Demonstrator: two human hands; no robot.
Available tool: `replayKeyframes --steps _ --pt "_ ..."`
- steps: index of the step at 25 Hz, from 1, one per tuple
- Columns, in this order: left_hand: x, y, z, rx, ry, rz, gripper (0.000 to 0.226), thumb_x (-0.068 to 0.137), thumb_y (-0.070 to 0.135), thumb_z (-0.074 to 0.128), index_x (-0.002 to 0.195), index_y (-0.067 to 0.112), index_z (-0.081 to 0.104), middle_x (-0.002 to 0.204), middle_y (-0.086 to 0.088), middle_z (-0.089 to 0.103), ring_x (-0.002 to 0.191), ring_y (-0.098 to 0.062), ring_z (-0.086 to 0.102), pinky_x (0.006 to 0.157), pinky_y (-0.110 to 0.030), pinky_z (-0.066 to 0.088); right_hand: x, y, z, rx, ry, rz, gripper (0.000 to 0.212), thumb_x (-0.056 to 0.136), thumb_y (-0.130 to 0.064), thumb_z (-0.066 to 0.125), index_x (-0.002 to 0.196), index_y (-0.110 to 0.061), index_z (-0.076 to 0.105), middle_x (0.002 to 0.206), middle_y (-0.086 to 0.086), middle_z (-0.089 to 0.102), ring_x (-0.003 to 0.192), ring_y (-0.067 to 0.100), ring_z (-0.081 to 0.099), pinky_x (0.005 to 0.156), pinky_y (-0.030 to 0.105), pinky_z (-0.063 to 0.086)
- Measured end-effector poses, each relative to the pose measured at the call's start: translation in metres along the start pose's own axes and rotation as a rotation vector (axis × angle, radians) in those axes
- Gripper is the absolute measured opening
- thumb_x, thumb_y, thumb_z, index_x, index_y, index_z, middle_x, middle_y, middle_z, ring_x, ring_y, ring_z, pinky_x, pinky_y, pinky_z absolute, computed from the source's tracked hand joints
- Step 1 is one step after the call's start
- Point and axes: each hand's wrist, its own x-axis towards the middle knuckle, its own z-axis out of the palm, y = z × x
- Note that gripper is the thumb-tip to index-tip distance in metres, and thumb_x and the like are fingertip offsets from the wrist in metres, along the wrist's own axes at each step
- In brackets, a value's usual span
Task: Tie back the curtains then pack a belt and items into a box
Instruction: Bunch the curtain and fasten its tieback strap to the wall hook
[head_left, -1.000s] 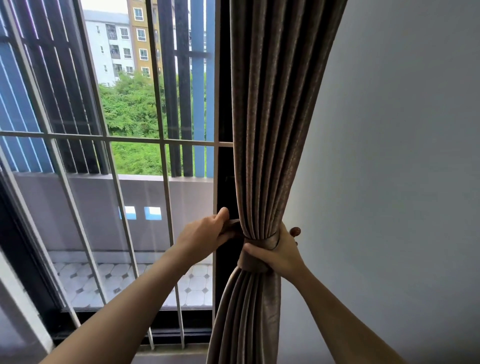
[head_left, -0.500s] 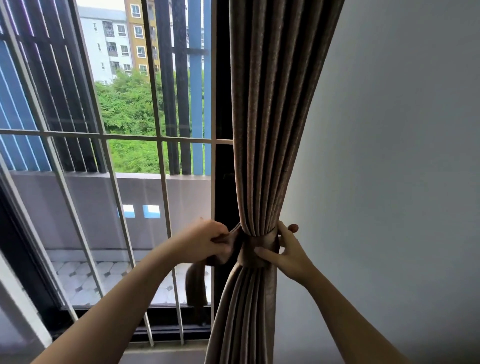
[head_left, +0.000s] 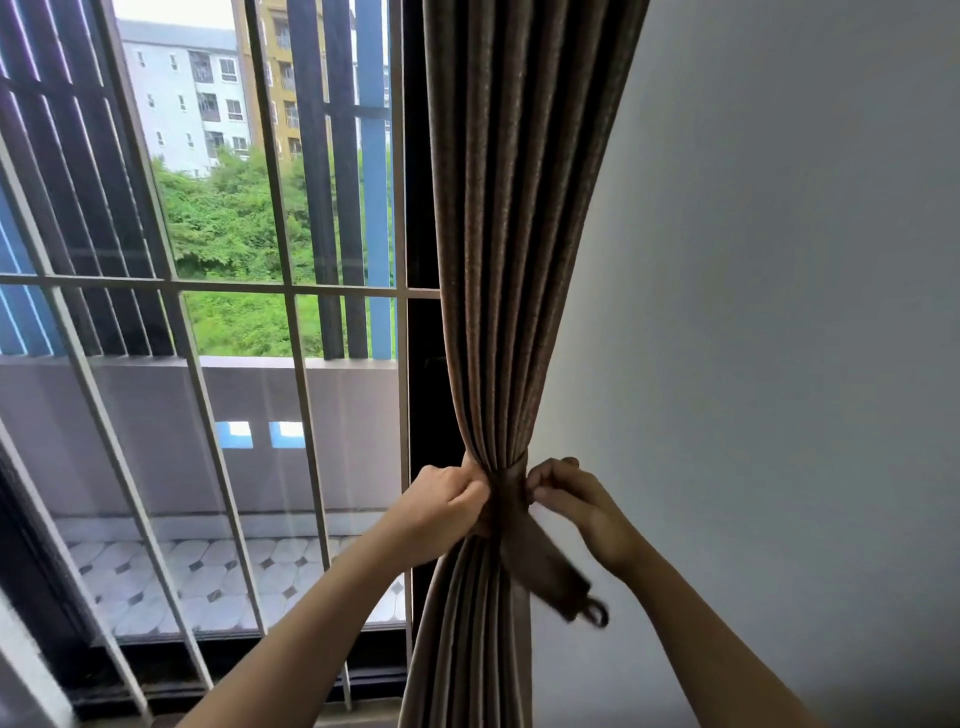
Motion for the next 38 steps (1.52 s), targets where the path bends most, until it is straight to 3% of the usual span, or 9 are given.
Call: replayKeyframes --steps 2,6,9,13,18,23,28,32,38 --pt "0.003 -0.001 0.006 0.091 0.063 0.052 0.014 0.089 0.013 0.049 0.095 0.007 0.06 0.074 0.003 0.064 0.061 0.0 0.06 0.063 -0.012 0.051 -0.001 0.001 0.001 -0.199 -0.112 0.039 0.034 0.072 -0.043 0.071 0.099 -0.025 0.062 0.097 -0.01 0.067 0.096 0.004 0.062 0.084 0.017 0.049" --pt "0.002 0.002 0.021 0.177 0.334 0.053 0.019 0.083 0.03 0.065 0.088 0.013 0.059 0.07 0.013 0.057 0.062 -0.003 0.057 0.058 -0.018 0.048 0.003 0.016 -0.004 -0.411 -0.017 -0.1 0.031 0.075 -0.04 0.073 0.097 -0.02 0.064 0.091 -0.003 0.069 0.087 0.014 0.064 0.084 0.03 0.052" --pt "0.006 0.002 0.034 0.309 0.52 -0.019 0.029 0.081 0.041 0.066 0.08 0.019 0.048 0.073 0.009 0.051 0.064 -0.014 0.051 0.052 -0.02 0.037 0.003 0.031 -0.022 -0.324 0.085 -0.06 0.008 0.084 -0.031 0.067 0.089 -0.025 0.066 0.077 -0.012 0.064 0.072 0.006 0.059 0.067 0.02 0.045" --pt "0.015 0.008 0.053 0.172 0.679 -0.13 0.044 0.072 0.035 0.072 0.094 0.019 0.037 0.094 0.004 0.041 0.088 -0.017 0.043 0.065 -0.032 0.044 0.004 0.052 -0.031 0.005 0.168 0.047 0.014 0.092 -0.021 0.056 0.102 -0.017 0.066 0.1 -0.001 0.062 0.095 0.011 0.06 0.083 0.025 0.05" --pt "0.024 0.01 0.079 -0.001 0.782 -0.083 0.056 0.072 0.02 0.073 0.11 0.017 0.032 0.104 -0.003 0.048 0.098 -0.023 0.048 0.073 -0.038 0.05 0.007 0.073 -0.03 0.169 0.183 0.151 0.036 0.085 -0.025 0.035 0.107 -0.024 0.064 0.117 0.002 0.061 0.108 0.017 0.056 0.09 0.026 0.046" --pt "0.03 0.005 0.095 -0.133 0.885 -0.03 0.056 0.071 0.022 0.067 0.113 0.021 0.03 0.115 -0.016 0.053 0.101 -0.034 0.057 0.075 -0.054 0.053 0.016 0.088 -0.046 0.161 0.392 0.074 0.027 0.09 0.002 0.054 0.111 -0.014 0.061 0.11 0.003 0.065 0.1 0.011 0.064 0.082 0.02 0.052" --pt "0.036 0.005 0.111 -0.132 0.909 0.005 0.057 0.073 0.01 0.07 0.114 0.016 0.032 0.13 -0.022 0.049 0.114 -0.037 0.053 0.082 -0.057 0.051 0.024 0.114 -0.04 0.32 0.503 0.154 0.023 0.093 -0.003 0.051 0.108 -0.007 0.067 0.111 0.007 0.069 0.106 0.017 0.064 0.091 0.028 0.053" --pt "0.039 -0.002 0.119 -0.041 0.912 0.073 0.046 0.082 0.023 0.063 0.118 0.01 0.037 0.138 -0.024 0.043 0.126 -0.033 0.045 0.097 -0.049 0.044 0.036 0.121 -0.033 0.248 0.634 0.2 0.022 0.091 -0.005 0.055 0.103 -0.015 0.071 0.104 0.001 0.072 0.098 0.01 0.067 0.086 0.024 0.053" --pt "0.042 -0.001 0.12 -0.047 0.93 0.083 0.045 0.084 0.027 0.055 0.122 0.012 0.038 0.14 -0.02 0.043 0.127 -0.029 0.044 0.103 -0.032 0.034 0.036 0.126 -0.031 -0.116 0.648 0.2 0.023 0.09 -0.005 0.057 0.103 -0.016 0.071 0.099 -0.003 0.07 0.091 0.006 0.064 0.08 0.011 0.049"
